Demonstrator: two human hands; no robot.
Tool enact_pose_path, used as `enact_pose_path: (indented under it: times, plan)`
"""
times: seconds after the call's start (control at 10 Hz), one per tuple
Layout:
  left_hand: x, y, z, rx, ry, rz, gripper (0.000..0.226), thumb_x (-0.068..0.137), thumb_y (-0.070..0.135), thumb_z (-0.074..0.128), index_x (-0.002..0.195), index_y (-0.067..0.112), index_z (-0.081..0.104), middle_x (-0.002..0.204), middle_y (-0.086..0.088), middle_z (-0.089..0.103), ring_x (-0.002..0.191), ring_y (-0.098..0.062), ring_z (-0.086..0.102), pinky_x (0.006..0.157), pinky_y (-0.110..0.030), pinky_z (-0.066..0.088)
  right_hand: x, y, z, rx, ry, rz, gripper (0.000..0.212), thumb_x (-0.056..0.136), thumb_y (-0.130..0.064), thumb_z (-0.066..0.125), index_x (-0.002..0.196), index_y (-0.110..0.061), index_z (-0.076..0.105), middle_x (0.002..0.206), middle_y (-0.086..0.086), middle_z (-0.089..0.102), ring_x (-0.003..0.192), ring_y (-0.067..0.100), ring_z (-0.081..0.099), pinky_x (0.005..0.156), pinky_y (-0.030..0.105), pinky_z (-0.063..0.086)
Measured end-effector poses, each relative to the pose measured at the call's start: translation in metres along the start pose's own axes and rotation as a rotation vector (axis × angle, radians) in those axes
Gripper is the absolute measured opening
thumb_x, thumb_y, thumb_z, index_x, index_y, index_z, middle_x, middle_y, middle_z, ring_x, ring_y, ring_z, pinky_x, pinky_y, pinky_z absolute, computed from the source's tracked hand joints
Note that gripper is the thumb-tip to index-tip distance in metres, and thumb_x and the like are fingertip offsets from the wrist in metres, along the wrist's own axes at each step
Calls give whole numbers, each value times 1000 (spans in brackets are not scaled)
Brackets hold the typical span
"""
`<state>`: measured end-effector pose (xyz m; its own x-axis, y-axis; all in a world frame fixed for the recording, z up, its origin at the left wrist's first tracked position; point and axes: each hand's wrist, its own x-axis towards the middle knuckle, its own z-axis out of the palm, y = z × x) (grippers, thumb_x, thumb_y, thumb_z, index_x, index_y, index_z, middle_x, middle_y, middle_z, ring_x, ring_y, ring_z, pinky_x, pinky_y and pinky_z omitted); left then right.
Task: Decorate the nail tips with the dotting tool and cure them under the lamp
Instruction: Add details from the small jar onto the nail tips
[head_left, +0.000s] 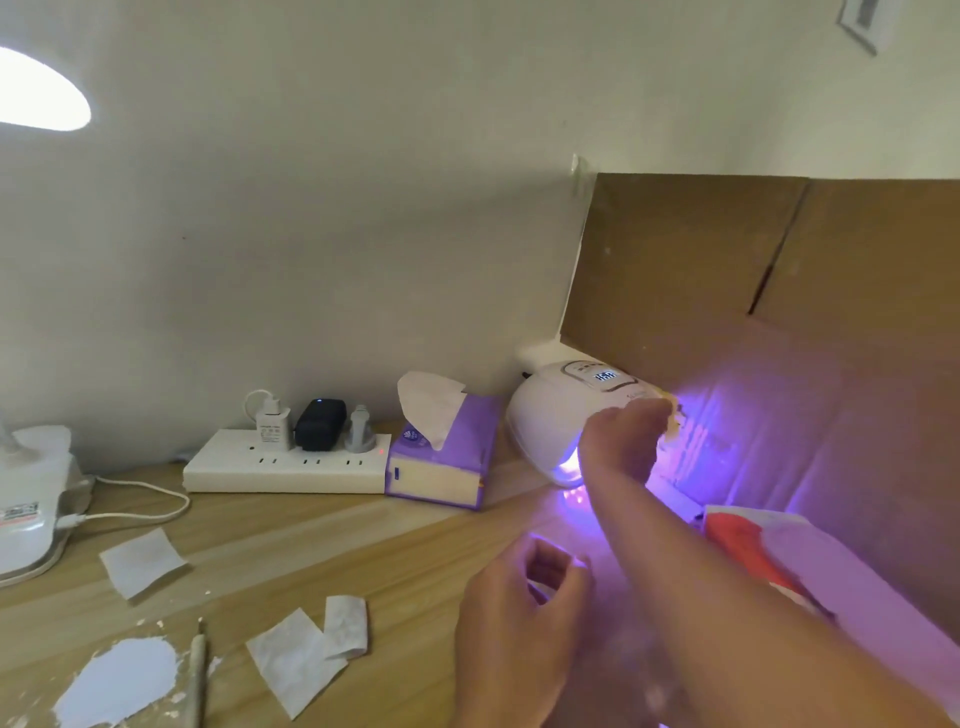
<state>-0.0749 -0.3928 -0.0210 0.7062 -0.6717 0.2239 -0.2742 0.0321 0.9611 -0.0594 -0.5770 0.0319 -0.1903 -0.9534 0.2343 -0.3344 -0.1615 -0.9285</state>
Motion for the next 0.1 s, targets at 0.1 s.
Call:
enact_pose_path:
  times: [0.1]
  plan:
    - [-1, 1, 0, -47, 3, -8, 16, 81, 30, 75, 69, 25, 67, 60, 19, 64, 48, -1, 48, 52, -18, 38, -11, 15, 1, 16, 42, 96, 28, 97, -1, 39, 125, -2, 42, 133, 22, 47, 118, 45, 53, 85, 45, 41]
